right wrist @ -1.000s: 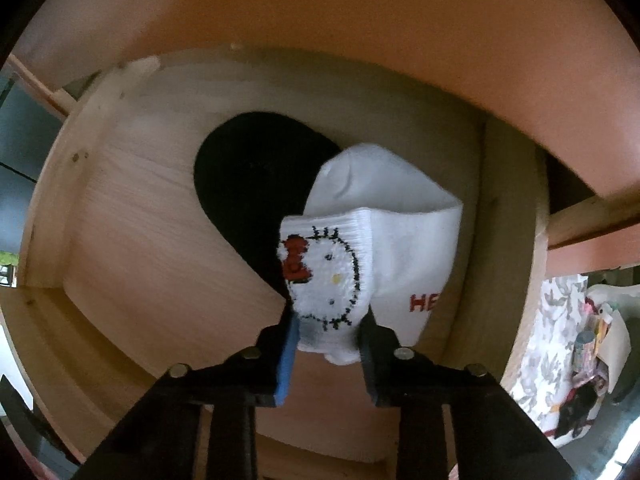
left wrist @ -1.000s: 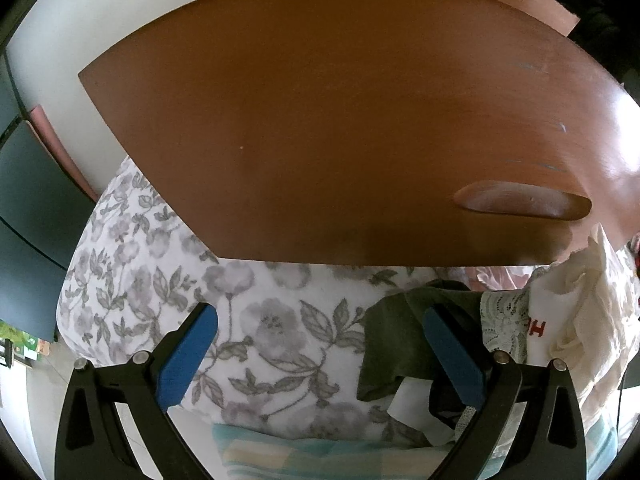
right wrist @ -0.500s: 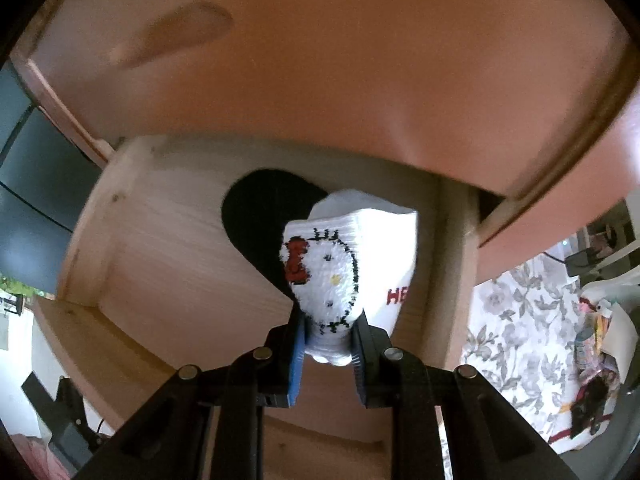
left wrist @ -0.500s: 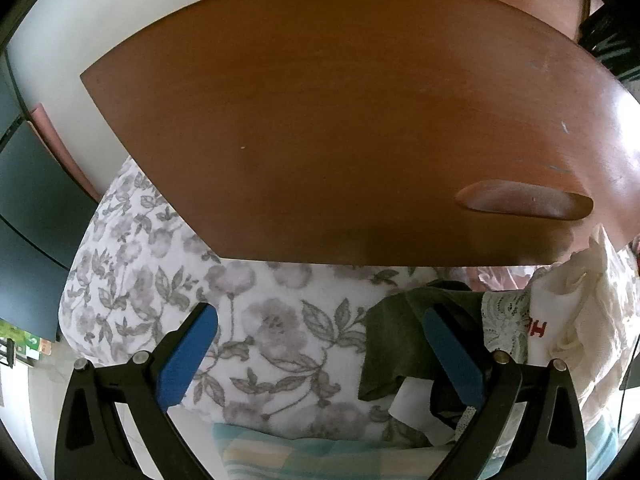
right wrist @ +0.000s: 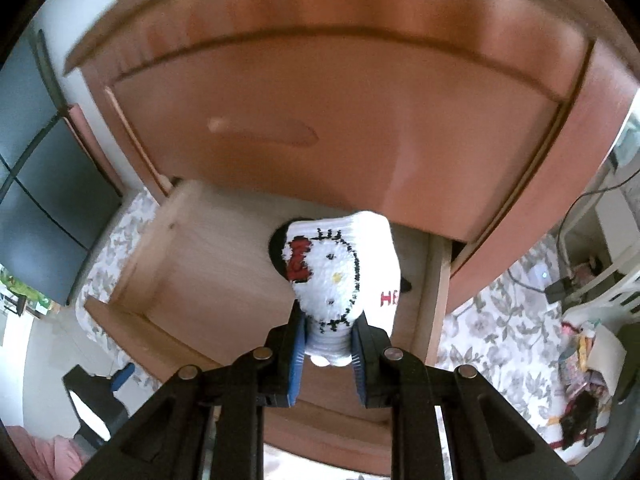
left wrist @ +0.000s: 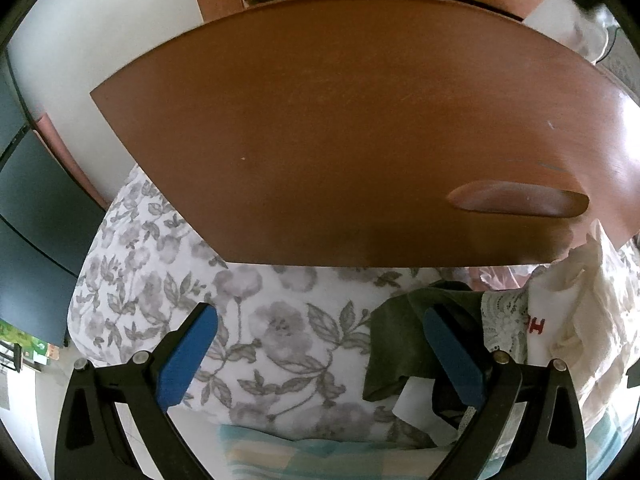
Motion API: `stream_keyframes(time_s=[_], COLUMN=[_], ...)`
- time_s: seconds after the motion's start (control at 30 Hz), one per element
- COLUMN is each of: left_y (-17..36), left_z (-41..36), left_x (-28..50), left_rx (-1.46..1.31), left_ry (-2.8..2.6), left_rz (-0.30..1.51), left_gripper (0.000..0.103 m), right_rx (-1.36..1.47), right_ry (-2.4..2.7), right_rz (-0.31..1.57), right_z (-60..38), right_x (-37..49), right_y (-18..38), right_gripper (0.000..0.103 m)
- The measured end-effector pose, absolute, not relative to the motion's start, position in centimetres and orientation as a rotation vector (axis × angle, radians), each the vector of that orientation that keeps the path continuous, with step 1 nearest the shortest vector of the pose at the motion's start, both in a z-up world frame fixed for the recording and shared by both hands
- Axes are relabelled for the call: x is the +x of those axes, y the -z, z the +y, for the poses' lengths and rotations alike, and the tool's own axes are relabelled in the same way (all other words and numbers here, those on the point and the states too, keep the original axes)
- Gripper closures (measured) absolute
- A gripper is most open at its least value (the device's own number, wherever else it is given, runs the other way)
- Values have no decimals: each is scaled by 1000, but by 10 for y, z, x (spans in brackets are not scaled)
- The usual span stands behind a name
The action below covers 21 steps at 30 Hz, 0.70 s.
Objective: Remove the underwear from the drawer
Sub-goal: 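Lift the white Hello Kitty garment up out of the drawer with the right gripper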
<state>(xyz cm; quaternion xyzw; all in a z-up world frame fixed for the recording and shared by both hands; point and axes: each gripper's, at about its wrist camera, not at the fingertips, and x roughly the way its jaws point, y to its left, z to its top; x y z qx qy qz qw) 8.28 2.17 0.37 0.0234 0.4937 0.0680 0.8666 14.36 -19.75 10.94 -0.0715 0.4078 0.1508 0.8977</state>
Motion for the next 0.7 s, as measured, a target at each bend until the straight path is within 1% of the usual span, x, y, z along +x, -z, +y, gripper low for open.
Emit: stream_keyframes(time_s=[0.2, 0.7], left_y=[-7, -15], left_z=[19, 12], left_x=[81, 74], left_rx=[65, 104], left_ry=[-147, -164], left_rz=[1022, 988], left_gripper=[1, 1], right_rx=[-156, -153], right_ry=[-309, -304], right_rz=[773, 679], right_z=[-196, -197], right_x=[115, 61], right_y=[-139, -180], right_gripper=[81, 81])
